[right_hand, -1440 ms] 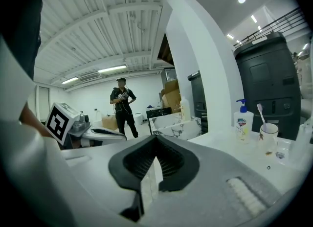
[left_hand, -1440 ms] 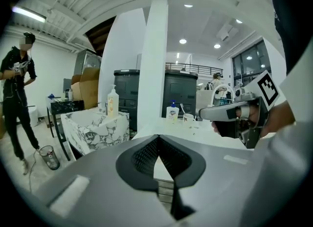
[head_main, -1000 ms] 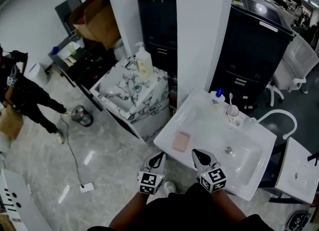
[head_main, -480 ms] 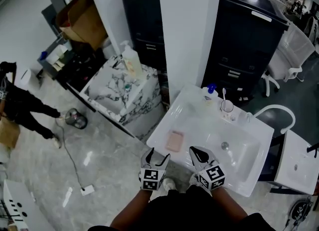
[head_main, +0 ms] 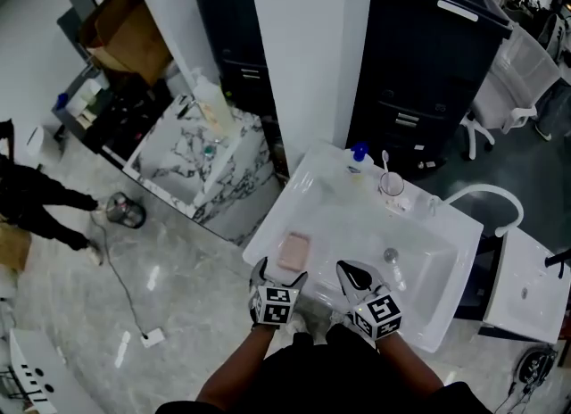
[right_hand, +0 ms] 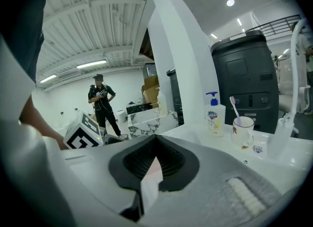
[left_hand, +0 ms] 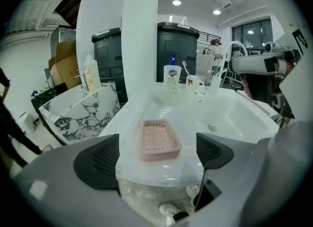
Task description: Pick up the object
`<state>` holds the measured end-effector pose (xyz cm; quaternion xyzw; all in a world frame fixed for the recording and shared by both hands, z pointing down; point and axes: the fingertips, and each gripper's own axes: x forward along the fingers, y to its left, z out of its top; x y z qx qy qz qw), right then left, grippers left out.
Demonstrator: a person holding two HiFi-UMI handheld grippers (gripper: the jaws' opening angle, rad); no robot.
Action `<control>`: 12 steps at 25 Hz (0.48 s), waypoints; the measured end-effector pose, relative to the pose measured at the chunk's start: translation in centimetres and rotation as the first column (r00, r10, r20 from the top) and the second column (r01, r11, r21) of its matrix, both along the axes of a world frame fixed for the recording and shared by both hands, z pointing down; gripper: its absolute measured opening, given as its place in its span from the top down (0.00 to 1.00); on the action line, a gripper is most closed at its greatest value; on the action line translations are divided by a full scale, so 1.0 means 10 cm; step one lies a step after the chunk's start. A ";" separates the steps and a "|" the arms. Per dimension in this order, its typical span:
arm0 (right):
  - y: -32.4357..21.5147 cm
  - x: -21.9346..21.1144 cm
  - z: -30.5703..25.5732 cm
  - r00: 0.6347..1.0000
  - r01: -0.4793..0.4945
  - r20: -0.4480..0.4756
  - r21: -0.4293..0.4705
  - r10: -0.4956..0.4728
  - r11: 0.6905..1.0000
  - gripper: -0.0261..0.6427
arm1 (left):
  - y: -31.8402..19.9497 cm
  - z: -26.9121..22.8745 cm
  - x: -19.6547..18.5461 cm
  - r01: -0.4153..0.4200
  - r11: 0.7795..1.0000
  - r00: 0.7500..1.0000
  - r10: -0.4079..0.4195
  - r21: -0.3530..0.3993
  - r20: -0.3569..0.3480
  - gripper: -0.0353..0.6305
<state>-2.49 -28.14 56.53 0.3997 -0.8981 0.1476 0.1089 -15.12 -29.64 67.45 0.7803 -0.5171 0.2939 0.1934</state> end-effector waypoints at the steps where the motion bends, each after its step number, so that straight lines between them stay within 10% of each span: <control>1: -0.02 0.04 0.01 1.000 -0.001 -0.001 -0.002 0.001 1.000 0.96 | -0.03 0.04 0.03 0.001 1.000 1.000 -0.001 -0.013 0.008 0.18; 12: -0.13 0.28 0.12 1.000 0.000 0.005 -0.038 0.000 0.999 0.96 | -0.32 0.40 0.21 -0.011 0.992 0.988 0.031 -0.129 0.150 0.18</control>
